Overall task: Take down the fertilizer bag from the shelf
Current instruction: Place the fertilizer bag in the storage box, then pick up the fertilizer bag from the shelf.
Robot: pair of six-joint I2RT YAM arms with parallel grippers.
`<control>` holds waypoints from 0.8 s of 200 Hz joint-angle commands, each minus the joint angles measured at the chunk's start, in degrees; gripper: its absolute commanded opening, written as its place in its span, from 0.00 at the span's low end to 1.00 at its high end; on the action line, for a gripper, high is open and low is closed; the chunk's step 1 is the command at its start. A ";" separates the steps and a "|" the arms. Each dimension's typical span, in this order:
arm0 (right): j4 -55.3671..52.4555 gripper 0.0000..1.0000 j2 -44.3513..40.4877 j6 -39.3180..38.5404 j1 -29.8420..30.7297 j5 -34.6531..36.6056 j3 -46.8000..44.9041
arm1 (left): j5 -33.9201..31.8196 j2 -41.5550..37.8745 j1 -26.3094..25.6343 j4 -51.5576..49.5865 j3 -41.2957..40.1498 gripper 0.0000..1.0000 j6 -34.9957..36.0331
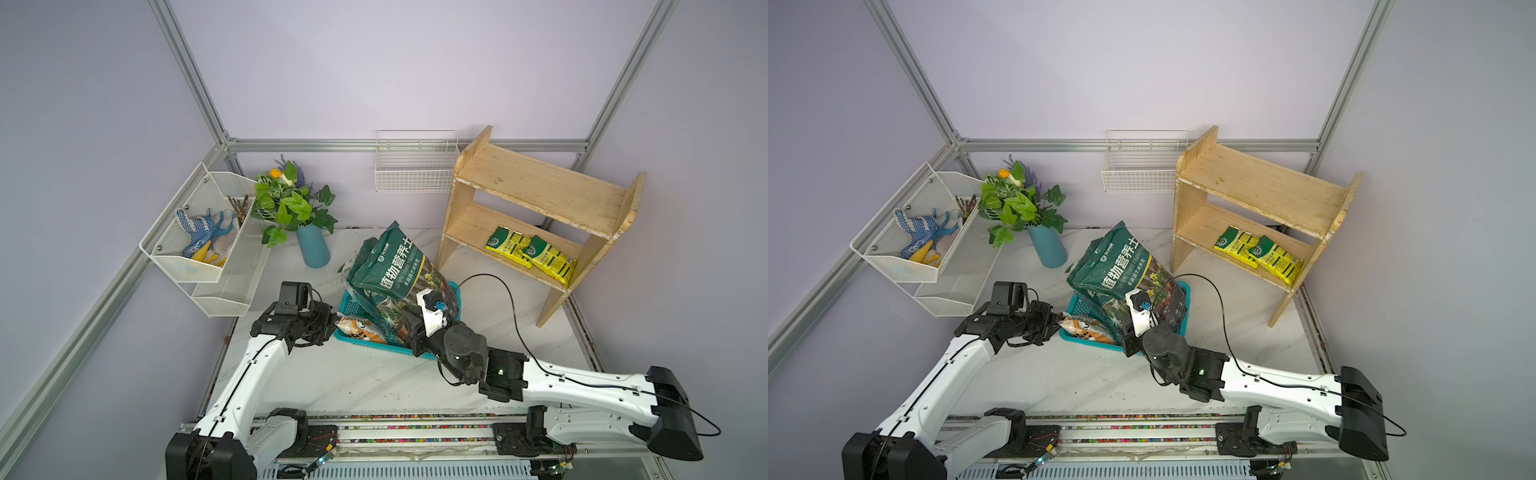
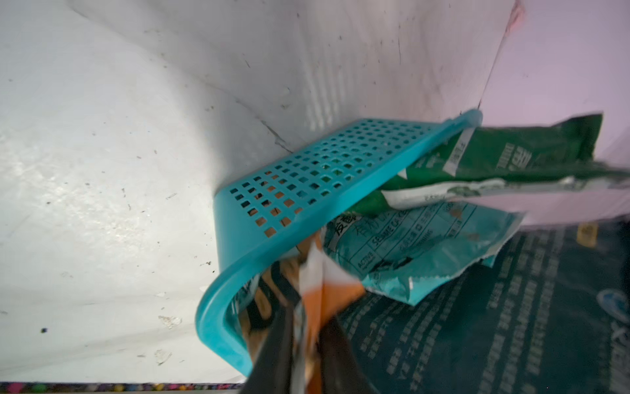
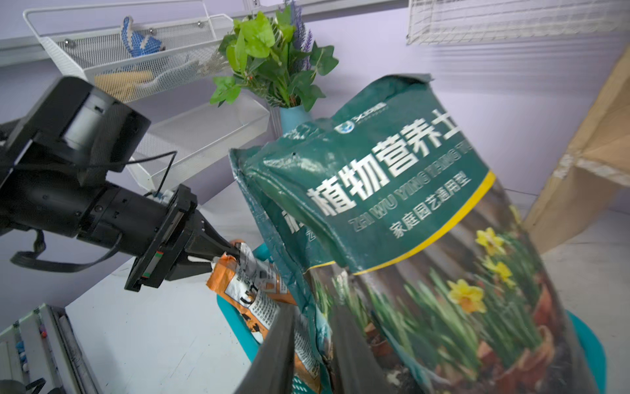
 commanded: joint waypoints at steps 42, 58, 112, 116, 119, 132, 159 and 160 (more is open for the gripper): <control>-32.02 0.51 -7.03 6.94 -1.46 22.89 14.77 | -3.70 0.67 1.56 -4.74 10.84 0.79 9.79; -40.23 0.51 -7.72 9.12 -4.67 25.61 19.25 | -4.90 -1.00 3.23 -6.47 12.80 0.80 12.41; -53.02 0.50 -2.13 10.76 -22.23 20.82 24.46 | -11.28 -5.97 6.61 -2.60 12.15 1.00 32.18; -53.22 0.48 -1.26 10.72 -24.36 19.06 24.57 | -9.06 -5.90 7.30 -2.54 11.72 1.00 33.10; -53.29 0.47 -0.58 10.71 -25.75 17.77 24.69 | -7.14 -5.81 7.83 -2.28 11.41 1.00 33.30; -53.80 0.41 2.37 10.89 -31.35 14.28 25.55 | 2.44 -5.40 8.79 1.56 9.37 1.00 35.74; -53.92 0.41 6.22 9.47 -34.44 16.38 28.03 | 7.44 -4.99 9.68 3.97 6.89 1.00 37.82; -53.88 0.41 6.32 9.39 -34.53 16.39 28.09 | 7.52 -4.91 9.72 3.89 6.92 1.00 37.87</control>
